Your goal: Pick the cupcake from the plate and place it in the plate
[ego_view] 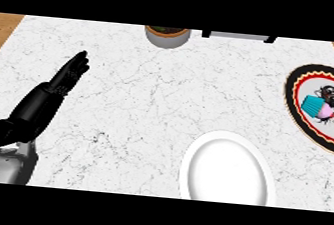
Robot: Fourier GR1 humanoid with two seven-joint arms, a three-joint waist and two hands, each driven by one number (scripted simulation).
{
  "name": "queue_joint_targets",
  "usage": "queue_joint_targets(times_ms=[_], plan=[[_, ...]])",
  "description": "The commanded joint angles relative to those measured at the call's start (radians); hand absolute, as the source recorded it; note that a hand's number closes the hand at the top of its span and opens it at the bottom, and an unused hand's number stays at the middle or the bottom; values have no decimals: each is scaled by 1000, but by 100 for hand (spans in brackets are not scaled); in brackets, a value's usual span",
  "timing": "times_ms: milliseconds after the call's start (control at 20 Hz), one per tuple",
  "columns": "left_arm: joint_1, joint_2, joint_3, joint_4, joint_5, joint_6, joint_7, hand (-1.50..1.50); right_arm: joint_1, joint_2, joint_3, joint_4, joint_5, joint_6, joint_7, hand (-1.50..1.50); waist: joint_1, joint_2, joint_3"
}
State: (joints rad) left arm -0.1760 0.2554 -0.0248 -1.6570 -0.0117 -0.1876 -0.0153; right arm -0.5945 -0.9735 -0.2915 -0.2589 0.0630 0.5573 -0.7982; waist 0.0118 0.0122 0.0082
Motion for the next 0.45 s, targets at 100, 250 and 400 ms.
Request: queue_joint_targets(times_ms=[100,250,400], plan=[[2,13,15,-18,22,-19,2,0,60,-55,-9,-18,-38,275,-158,-150,2,-1,3],[13,4,-3,-13,5,-15,-3,0,82,-69,-2,-43,-46,270,-159,-150,1,1,3],[-4,-4,8,8,13,-9,-5,0,88,-62,14,-75,-57,289,-140,-150,0,4,4]])
